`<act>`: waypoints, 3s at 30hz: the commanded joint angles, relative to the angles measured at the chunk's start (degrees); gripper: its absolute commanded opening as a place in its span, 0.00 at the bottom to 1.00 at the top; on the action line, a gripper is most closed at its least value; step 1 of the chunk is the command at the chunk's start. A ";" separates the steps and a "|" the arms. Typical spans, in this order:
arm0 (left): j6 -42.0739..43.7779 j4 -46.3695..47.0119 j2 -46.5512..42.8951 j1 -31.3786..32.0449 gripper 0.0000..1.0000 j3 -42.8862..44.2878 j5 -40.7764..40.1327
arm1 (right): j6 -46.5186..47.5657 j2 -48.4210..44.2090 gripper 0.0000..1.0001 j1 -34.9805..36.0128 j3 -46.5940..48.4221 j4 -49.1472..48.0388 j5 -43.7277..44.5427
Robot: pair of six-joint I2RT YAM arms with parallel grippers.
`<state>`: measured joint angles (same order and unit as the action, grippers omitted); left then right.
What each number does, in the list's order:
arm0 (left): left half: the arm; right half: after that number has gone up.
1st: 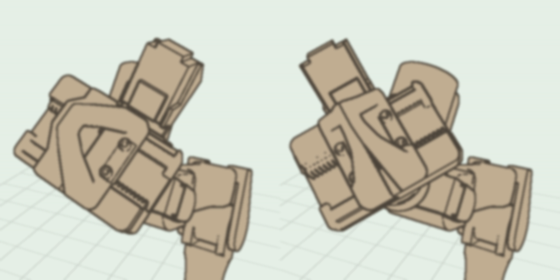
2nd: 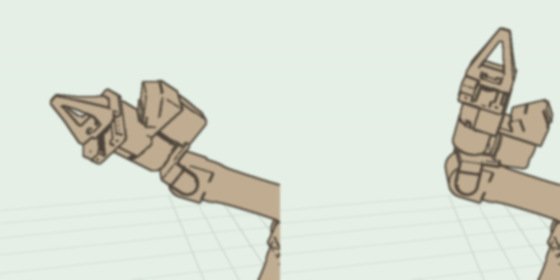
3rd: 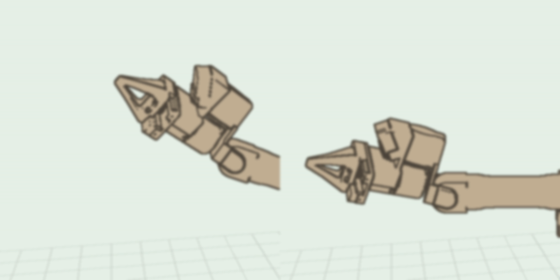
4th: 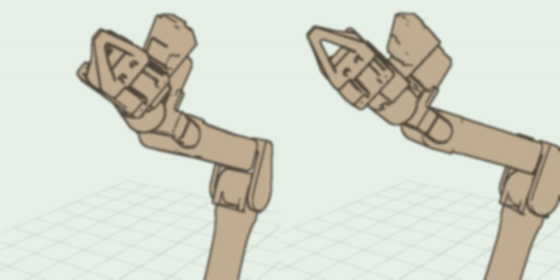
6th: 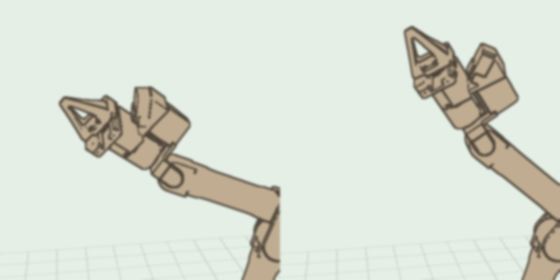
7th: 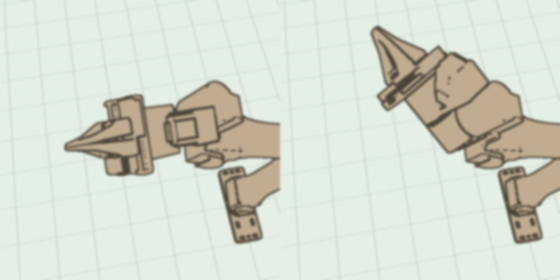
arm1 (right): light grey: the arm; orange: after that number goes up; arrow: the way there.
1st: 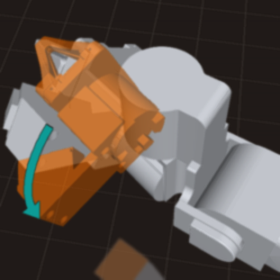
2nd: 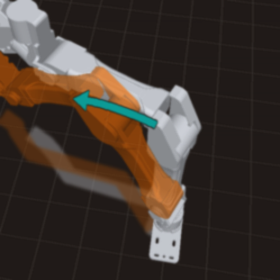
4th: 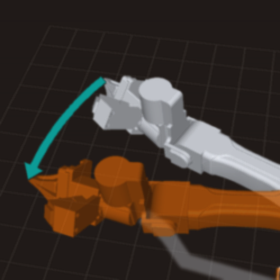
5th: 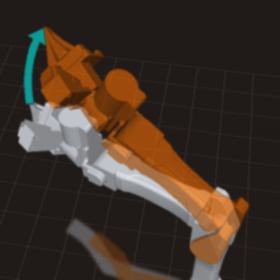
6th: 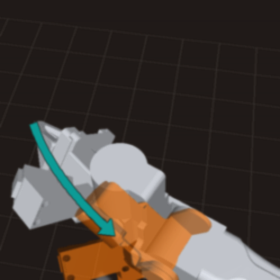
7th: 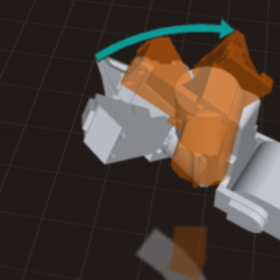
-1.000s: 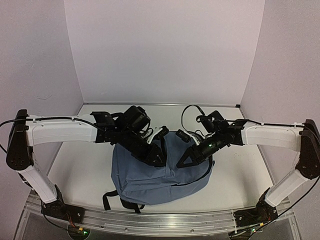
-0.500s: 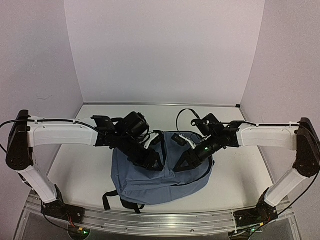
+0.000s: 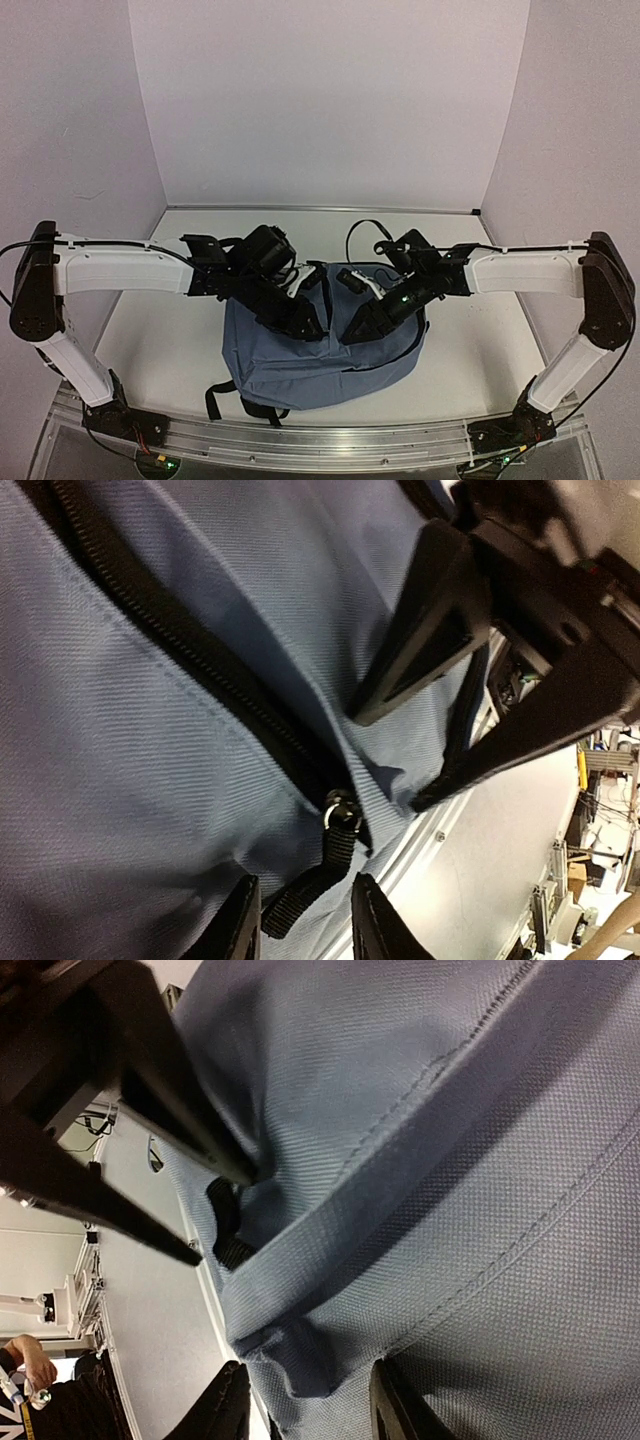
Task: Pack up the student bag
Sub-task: Zip the student bag at the center of the board.
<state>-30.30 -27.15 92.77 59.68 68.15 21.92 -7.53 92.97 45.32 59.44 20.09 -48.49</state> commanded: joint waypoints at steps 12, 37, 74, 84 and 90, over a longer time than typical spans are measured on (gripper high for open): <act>1.42 5.55 -0.88 -0.01 0.35 -1.28 3.70 | -2.54 3.00 0.38 0.46 2.08 -5.28 1.66; 8.19 6.77 -2.03 2.59 0.15 -3.63 -4.12 | -4.43 4.10 0.38 0.55 1.31 -7.87 -1.14; 3.74 2.88 0.39 -5.19 0.00 7.21 -23.69 | 2.09 6.94 0.33 1.54 -1.94 -5.10 12.02; 4.03 4.66 0.81 -5.74 0.00 6.95 -16.26 | 12.80 1.13 0.56 1.83 2.38 0.10 13.79; 3.02 5.56 0.75 -6.46 0.00 6.87 -14.53 | 23.35 0.20 0.62 4.58 3.06 4.78 22.29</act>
<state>-26.38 -25.44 94.08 54.27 72.05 6.74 6.56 95.15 47.86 60.89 20.03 -33.80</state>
